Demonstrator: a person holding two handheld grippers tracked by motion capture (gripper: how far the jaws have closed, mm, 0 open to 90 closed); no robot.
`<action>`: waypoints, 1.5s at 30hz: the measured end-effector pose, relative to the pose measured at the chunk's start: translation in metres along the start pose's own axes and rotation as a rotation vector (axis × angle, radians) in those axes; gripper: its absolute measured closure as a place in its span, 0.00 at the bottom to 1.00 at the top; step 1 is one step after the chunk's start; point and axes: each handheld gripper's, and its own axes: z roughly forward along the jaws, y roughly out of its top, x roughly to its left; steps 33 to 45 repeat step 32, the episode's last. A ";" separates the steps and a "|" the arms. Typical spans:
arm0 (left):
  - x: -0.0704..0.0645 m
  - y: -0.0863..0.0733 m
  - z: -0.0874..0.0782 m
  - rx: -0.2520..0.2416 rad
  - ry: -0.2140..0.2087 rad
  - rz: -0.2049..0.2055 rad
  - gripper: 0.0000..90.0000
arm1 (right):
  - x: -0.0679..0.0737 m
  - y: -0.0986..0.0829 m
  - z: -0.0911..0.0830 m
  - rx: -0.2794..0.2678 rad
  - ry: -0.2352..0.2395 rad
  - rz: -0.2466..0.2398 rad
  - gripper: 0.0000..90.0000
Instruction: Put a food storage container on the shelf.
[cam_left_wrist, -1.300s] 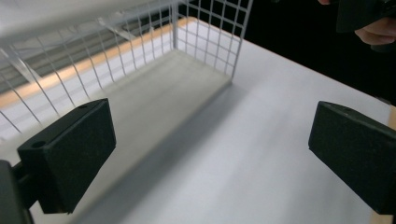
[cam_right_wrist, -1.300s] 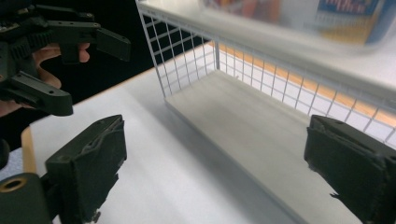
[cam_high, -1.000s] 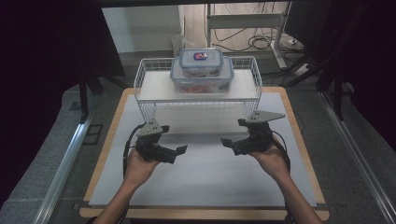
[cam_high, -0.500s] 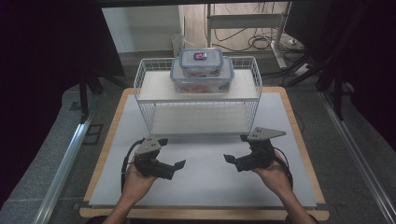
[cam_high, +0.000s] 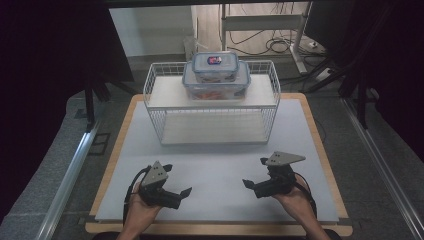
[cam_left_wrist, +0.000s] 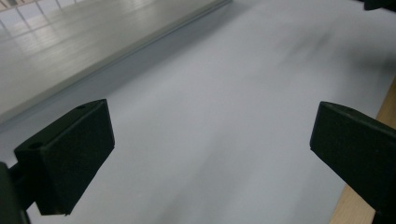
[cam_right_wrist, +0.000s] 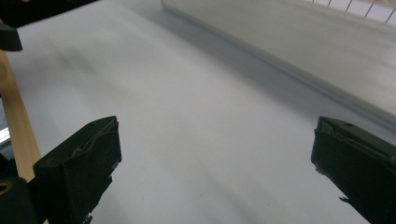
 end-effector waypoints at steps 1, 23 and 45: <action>0.000 -0.002 0.000 0.004 0.005 0.000 0.00 | 0.000 -0.003 0.000 0.008 -0.003 -0.003 0.01; 0.002 -0.035 0.006 0.109 0.085 -0.004 0.00 | 0.003 -0.052 0.000 0.135 -0.036 -0.003 0.01; 0.004 -0.035 0.008 0.115 0.089 -0.008 0.00 | 0.001 -0.053 0.001 0.135 -0.034 -0.003 0.01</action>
